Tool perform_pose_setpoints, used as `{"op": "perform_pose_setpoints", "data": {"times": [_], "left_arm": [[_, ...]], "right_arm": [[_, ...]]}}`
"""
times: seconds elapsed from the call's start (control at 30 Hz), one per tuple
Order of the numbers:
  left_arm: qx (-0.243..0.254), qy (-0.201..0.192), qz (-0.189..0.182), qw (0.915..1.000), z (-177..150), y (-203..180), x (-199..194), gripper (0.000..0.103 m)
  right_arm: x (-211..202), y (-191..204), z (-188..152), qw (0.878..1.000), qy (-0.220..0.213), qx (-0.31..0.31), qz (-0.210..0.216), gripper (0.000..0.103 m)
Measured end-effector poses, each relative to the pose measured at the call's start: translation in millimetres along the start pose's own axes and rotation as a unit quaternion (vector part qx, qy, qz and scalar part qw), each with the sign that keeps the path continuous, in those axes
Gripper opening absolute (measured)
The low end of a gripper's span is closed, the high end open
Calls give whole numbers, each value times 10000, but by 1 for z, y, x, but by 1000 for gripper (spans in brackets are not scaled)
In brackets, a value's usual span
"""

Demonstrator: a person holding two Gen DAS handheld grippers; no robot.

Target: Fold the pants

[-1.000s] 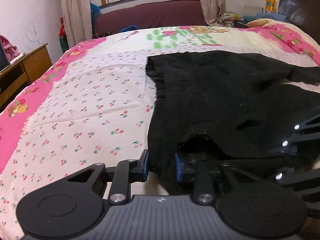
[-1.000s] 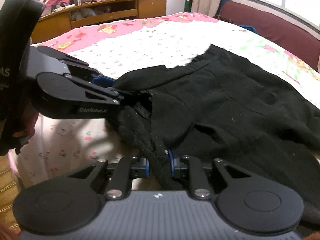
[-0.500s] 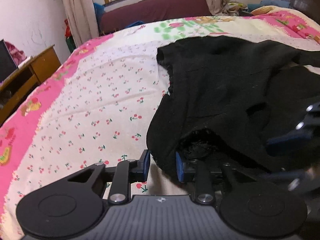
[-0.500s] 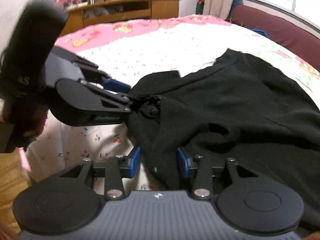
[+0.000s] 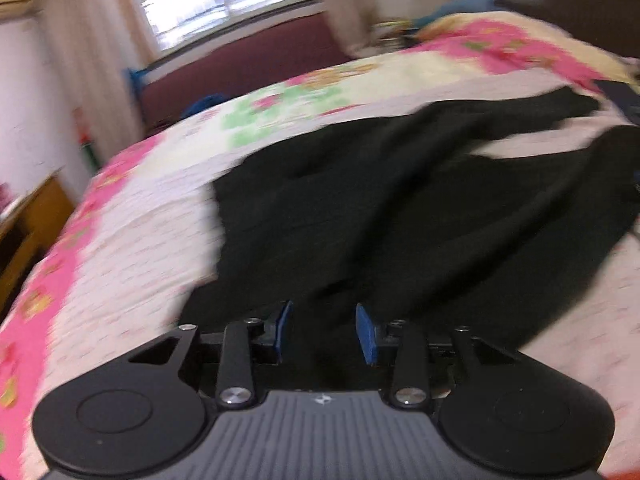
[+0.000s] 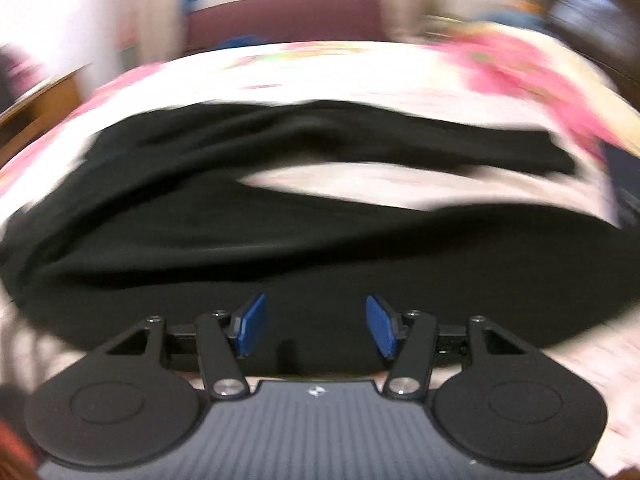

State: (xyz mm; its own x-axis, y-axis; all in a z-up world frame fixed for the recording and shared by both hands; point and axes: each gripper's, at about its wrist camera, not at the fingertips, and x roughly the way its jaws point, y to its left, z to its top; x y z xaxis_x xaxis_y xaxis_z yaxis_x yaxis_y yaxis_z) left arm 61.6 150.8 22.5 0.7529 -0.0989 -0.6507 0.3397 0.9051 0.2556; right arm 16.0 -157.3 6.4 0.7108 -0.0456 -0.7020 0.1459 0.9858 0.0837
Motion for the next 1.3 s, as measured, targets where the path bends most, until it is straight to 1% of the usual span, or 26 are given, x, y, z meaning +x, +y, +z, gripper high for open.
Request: {"op": "perform_pose_setpoints", "data": {"times": [0.07, 0.1, 0.17, 0.23, 0.27, 0.33, 0.4, 0.43, 0.47, 0.5, 0.53, 0.6, 0.7, 0.73, 0.8, 0.83, 0.9, 0.93, 0.97, 1.0, 1.07, 1.1, 1.2, 1.23, 1.3], "left_arm": [[242, -34, -374, 9990, 14, -37, 9, 51], [359, -33, -538, 9979, 20, -55, 14, 51], [600, -15, -865, 9944, 34, -90, 26, 51], [803, -30, -1151, 9901, 49, -122, 35, 51], [873, -45, -1254, 9882, 55, -135, 37, 50], [967, -63, -1427, 9850, 67, -158, 43, 51], [1019, -61, -1523, 9831, 76, -175, 49, 51], [1036, -52, -1554, 9824, 80, -181, 52, 51], [1046, -38, -1575, 9820, 84, -186, 55, 50], [1048, -24, -1587, 9818, 85, -191, 57, 50], [1046, -7, -1598, 9816, 86, -194, 59, 51], [1025, -1, -1620, 9815, 88, -198, 60, 50], [985, -62, -1671, 9810, 94, -205, 59, 50], [968, -115, -1703, 9806, 95, -207, 57, 50], [900, -181, -1792, 9795, 94, -208, 54, 51], [865, -161, -1821, 9793, 92, -209, 55, 51], [876, 12, -1853, 9788, 87, -215, 65, 51], [862, 148, -1857, 9787, 83, -216, 71, 51], [845, 274, -1843, 9788, 81, -216, 75, 51], [815, 323, -1824, 9793, 78, -213, 76, 51], [796, 223, -1817, 9799, 76, -203, 66, 51], [813, 143, -1798, 9802, 76, -195, 61, 52], [840, -68, -1599, 9835, 79, -165, 48, 52], [816, -145, -1515, 9850, 80, -151, 44, 52], [782, -261, -1322, 9878, 83, -126, 42, 53]], "right_arm": [[-4, -48, 0, 9976, -166, 523, -427, 58], [-7, -76, 1, 9941, -276, 817, -652, 58], [-9, -121, 2, 9859, -451, 1331, -909, 58], [-4, -157, 8, 9768, -592, 1805, -991, 58], [-1, -168, 10, 9729, -627, 2001, -979, 58], [11, -187, 14, 9661, -675, 2340, -860, 58], [22, -202, 9, 9607, -757, 2578, -702, 58], [28, -204, 8, 9586, -747, 2676, -630, 49], [33, -209, 10, 9558, -712, 2806, -518, 33], [34, -212, 11, 9527, -685, 2933, -392, 6], [30, -212, 13, 9513, -744, 2975, -300, 5], [11, -211, 19, 9536, -962, 2851, -136, 5], [-21, -214, 28, 9579, -1217, 2600, -16, 4], [-31, -213, 28, 9596, -1275, 2508, -30, 4], [-41, -210, 27, 9637, -1291, 2324, -230, 4], [-40, -211, 24, 9655, -1205, 2283, -348, 4], [-15, -210, 15, 9723, -532, 2169, -692, 5], [-3, -210, 9, 9712, -200, 2202, -885, 10], [3, -209, 5, 9706, -2, 2203, -965, 11], [1, -207, 2, 9706, 32, 2191, -996, 11], [-19, -200, 1, 9710, -198, 2137, -1050, 12], [-29, -197, 2, 9723, -287, 2035, -1115, 15], [-57, -180, 10, 9780, -537, 1444, -1409, 22], [-59, -174, 17, 9811, -609, 1217, -1379, 24], [-62, -154, 28, 9891, -685, 751, -1069, 29]]}}
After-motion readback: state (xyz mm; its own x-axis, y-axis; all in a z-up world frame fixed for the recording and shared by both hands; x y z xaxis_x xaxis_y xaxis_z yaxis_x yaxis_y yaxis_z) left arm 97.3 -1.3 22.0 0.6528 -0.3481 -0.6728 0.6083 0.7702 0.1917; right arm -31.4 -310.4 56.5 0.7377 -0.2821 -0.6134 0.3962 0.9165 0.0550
